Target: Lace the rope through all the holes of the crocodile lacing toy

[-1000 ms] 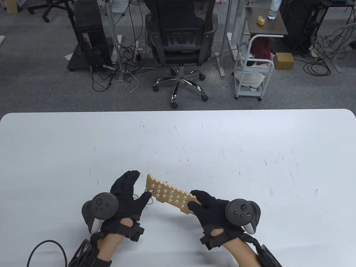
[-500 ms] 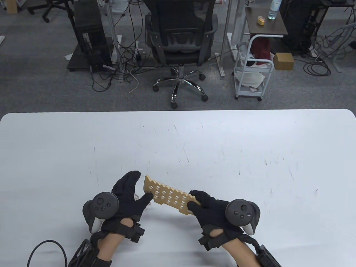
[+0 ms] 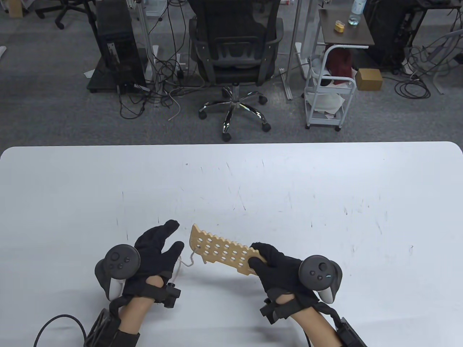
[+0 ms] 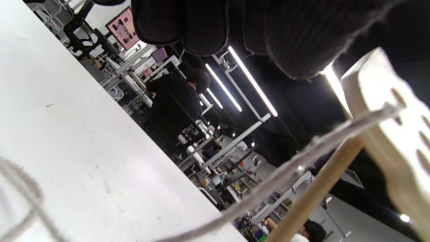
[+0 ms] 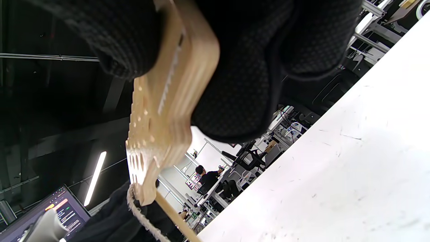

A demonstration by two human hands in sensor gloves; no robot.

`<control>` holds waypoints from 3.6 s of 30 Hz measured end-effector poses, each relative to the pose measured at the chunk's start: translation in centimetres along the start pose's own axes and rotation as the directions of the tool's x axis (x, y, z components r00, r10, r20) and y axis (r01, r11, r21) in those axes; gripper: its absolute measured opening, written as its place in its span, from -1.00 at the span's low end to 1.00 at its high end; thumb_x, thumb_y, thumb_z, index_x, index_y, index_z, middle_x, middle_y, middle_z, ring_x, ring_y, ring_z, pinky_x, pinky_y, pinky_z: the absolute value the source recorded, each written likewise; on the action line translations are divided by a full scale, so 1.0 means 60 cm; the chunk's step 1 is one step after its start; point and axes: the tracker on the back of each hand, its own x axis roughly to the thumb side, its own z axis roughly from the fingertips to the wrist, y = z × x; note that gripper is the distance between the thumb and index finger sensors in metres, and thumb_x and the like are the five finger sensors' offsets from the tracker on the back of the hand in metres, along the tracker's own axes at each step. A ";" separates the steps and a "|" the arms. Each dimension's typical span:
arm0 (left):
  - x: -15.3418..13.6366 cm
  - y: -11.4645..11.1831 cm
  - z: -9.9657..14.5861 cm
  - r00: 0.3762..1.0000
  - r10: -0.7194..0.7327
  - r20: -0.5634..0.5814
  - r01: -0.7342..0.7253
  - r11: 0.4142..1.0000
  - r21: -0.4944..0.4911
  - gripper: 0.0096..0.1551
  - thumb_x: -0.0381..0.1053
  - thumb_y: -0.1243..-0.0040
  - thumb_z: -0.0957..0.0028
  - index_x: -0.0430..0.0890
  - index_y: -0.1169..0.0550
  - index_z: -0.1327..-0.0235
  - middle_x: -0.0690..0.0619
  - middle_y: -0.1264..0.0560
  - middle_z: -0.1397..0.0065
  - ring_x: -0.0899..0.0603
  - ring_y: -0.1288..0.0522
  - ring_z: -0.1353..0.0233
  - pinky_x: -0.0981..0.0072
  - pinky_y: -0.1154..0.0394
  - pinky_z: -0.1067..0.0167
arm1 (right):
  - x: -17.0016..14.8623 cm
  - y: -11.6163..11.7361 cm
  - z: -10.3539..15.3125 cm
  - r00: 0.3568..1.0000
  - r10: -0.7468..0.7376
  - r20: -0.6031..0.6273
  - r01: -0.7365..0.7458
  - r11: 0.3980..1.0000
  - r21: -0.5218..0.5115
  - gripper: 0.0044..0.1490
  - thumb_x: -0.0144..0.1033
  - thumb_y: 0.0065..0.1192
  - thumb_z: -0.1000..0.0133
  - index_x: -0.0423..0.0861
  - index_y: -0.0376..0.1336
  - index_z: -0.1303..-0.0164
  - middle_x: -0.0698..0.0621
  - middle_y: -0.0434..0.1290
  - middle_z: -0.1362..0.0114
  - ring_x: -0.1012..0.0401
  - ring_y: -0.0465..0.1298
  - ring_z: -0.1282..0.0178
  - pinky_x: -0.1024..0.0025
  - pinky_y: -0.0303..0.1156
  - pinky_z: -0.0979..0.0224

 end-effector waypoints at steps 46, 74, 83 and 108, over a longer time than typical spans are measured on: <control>-0.014 -0.001 -0.011 0.984 0.175 -0.003 -0.175 0.978 -0.112 -0.50 0.18 -0.43 0.17 0.30 -0.69 -0.10 0.14 -0.59 -0.21 -0.16 -0.51 -0.39 -0.23 -0.21 -0.50 | -0.038 -0.035 -0.012 0.993 -0.065 -0.099 0.057 0.995 -0.081 -0.41 -0.15 0.38 -0.01 -0.19 0.37 -0.17 0.00 0.70 0.02 0.09 0.77 0.23 0.02 0.54 -0.13; -0.041 0.067 -0.013 0.949 0.313 -0.027 -0.311 0.949 0.058 -0.50 0.18 -0.41 0.15 0.30 -0.67 -0.12 0.14 -0.59 -0.23 -0.16 -0.51 -0.40 -0.23 -0.21 -0.51 | -0.084 -0.083 -0.023 0.975 -0.066 -0.211 0.026 0.982 -0.185 -0.40 -0.15 0.38 -0.01 -0.19 0.37 -0.18 0.00 0.69 0.01 0.09 0.76 0.22 0.01 0.53 -0.13; -0.049 0.083 -0.013 0.937 0.348 -0.031 -0.344 0.934 0.094 -0.50 0.19 -0.40 0.14 0.31 -0.67 -0.12 0.14 -0.58 -0.24 -0.15 -0.51 -0.40 -0.22 -0.21 -0.51 | -0.094 -0.095 -0.025 0.970 -0.060 -0.235 0.010 0.978 -0.209 -0.41 -0.15 0.38 -0.01 -0.19 0.37 -0.18 0.00 0.69 0.01 0.08 0.76 0.22 0.01 0.53 -0.14; -0.072 0.122 -0.009 0.896 0.442 -0.041 -0.428 0.886 0.179 -0.50 0.20 -0.38 0.12 0.32 -0.65 -0.15 0.15 -0.58 -0.24 -0.15 -0.51 -0.40 -0.22 -0.21 -0.51 | -0.114 -0.116 -0.026 0.952 -0.065 -0.301 -0.013 0.968 -0.252 -0.40 -0.15 0.38 -0.01 -0.19 0.37 -0.18 0.00 0.69 0.01 0.08 0.76 0.21 0.00 0.53 -0.14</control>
